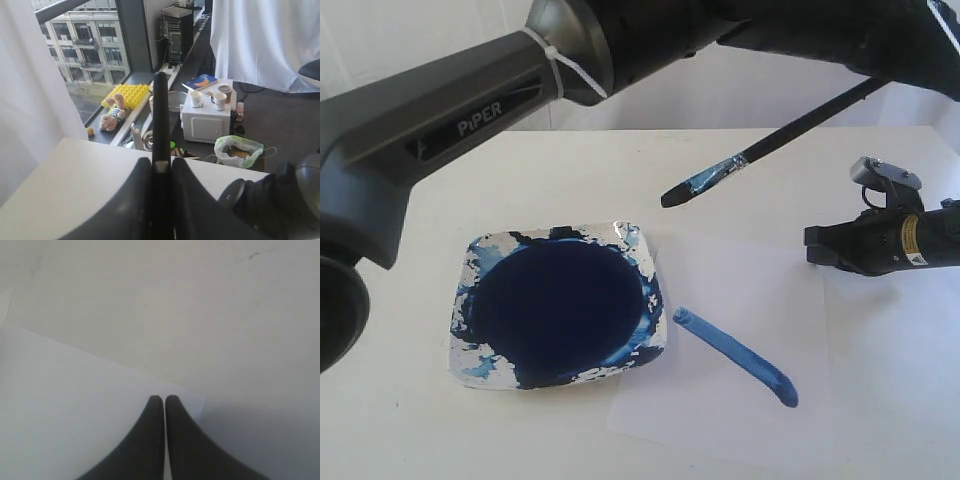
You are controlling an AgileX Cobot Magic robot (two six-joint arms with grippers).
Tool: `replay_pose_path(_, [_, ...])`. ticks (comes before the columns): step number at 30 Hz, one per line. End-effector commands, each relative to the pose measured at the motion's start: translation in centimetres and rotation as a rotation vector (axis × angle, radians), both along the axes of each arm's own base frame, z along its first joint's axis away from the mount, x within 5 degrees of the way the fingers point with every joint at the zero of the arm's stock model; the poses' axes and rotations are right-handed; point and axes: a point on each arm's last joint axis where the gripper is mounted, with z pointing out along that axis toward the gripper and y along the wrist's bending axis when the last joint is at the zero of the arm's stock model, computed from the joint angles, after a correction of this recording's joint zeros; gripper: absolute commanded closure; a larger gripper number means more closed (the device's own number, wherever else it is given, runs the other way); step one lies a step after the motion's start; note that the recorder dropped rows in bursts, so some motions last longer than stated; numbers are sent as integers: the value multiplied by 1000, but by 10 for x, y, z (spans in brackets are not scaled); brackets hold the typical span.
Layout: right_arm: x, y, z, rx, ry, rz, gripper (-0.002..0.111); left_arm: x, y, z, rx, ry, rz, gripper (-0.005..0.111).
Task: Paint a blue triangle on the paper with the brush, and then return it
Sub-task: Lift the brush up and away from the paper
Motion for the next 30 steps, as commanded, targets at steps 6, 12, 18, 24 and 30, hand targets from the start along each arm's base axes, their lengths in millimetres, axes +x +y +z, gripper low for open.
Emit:
replay_pose_path(6, [0,-2,1,-16,-5,-5,106,12,11,20,-99,-28,159,107])
replay_pose_path(12, [0,-2,1,-16,-5,-5,106,23,15,26,-253,-21,285,107])
replay_pose_path(18, [0,-2,1,-16,-5,-5,106,41,21,6,-392,53,354,107])
replay_pose_path(24, [0,-2,1,-16,-5,-5,106,61,41,-2,-657,148,201,107])
replay_pose_path(30, [0,-2,1,-16,-5,-5,106,79,67,-2,-747,235,63,107])
